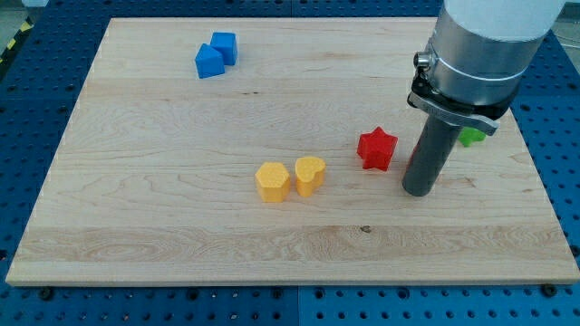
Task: Place red star to the top of the yellow heart
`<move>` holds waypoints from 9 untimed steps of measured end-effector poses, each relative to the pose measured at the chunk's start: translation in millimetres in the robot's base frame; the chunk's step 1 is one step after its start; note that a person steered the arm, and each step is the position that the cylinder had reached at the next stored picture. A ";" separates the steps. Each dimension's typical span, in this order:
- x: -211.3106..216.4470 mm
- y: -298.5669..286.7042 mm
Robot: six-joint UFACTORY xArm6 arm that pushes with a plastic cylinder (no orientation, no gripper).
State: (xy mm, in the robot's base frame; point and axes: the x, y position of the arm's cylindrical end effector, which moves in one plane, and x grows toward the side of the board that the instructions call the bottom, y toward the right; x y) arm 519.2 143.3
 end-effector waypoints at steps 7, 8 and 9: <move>-41.3 -45.6; -41.3 -45.6; -54.6 -56.2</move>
State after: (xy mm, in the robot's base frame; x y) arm 464.6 87.2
